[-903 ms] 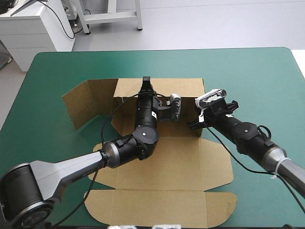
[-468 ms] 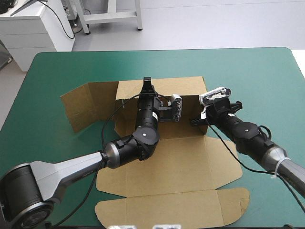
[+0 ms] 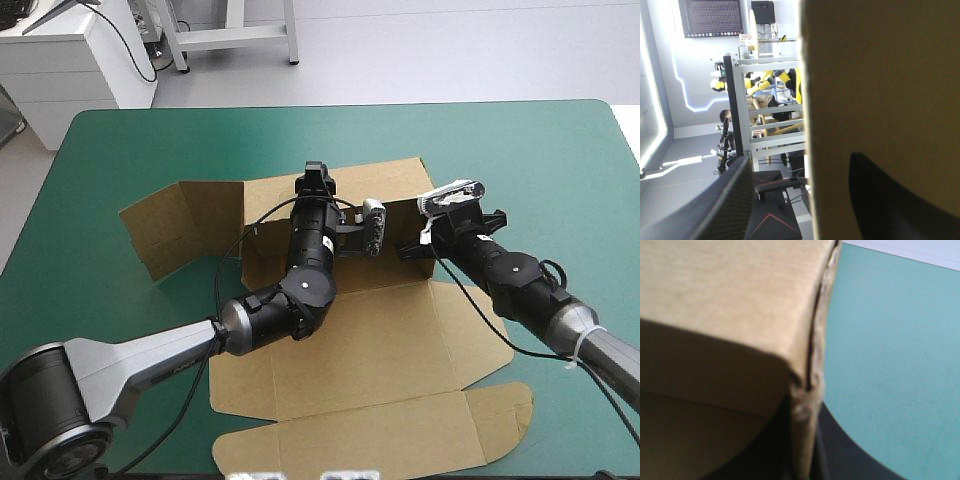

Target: Fold the box

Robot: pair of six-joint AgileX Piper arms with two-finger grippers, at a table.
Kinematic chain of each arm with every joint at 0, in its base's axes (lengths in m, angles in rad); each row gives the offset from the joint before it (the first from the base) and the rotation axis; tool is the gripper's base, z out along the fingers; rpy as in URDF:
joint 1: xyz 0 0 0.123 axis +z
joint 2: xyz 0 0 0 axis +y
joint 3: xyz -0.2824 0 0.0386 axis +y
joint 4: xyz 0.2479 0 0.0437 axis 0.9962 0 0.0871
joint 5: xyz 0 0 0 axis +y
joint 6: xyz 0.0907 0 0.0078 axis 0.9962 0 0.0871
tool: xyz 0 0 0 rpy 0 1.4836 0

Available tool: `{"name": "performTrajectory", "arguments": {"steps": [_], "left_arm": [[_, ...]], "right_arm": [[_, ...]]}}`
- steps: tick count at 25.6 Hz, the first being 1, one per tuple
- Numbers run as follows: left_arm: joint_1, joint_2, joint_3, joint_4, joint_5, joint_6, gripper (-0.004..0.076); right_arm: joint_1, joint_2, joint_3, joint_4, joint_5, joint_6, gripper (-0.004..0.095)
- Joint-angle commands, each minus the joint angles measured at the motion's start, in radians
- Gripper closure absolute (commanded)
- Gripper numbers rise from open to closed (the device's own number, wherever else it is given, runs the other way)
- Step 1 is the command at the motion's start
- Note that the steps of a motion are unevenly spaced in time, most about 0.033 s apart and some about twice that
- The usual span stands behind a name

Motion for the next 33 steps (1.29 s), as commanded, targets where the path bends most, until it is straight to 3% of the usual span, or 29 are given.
{"name": "performTrajectory", "arguments": {"steps": [1, 6, 12, 14, 16, 22, 27, 30, 33], "left_arm": [[-0.041, -0.050, -0.026, 0.056, 0.083, -0.015, 0.0307], [-0.115, -0.050, -0.026, 0.054, 0.188, -0.015, 0.0307], [-0.178, -0.050, -0.026, -0.008, 0.222, 0.003, 0.0339], [-0.180, -0.050, -0.026, -0.056, 0.210, 0.134, 0.0456], [-0.173, -0.050, -0.026, -0.104, 0.208, 0.266, 0.0695], [-0.113, -0.103, -0.095, -0.450, 0.139, 0.638, 0.0709], [0.095, -0.192, -0.347, -1.060, 0.129, 0.935, 0.0709], [0.340, -0.204, -0.541, -1.465, 0.187, 1.133, 0.0709], [0.582, -0.202, -0.605, -1.611, 0.194, 1.103, 0.0717]], "right_arm": [[-0.003, 0.006, -0.068, -0.009, -0.026, -0.030, 0.0929], [-0.003, 0.080, -0.138, -0.024, -0.068, -0.033, 0.0929], [-0.003, 0.137, -0.189, -0.024, -0.107, -0.033, 0.0929], [-0.003, 0.142, -0.191, -0.024, -0.102, -0.033, 0.0929], [-0.003, 0.144, -0.191, -0.024, -0.100, -0.035, 0.0929], [-0.003, 0.144, -0.191, -0.024, -0.106, -0.041, 0.0929], [-0.003, 0.144, -0.191, -0.024, -0.106, -0.053, 0.0929], [-0.003, 0.144, -0.191, -0.024, -0.106, -0.053, 0.0929], [-0.003, 0.144, -0.191, -0.024, -0.106, -0.053, 0.0929]]}}
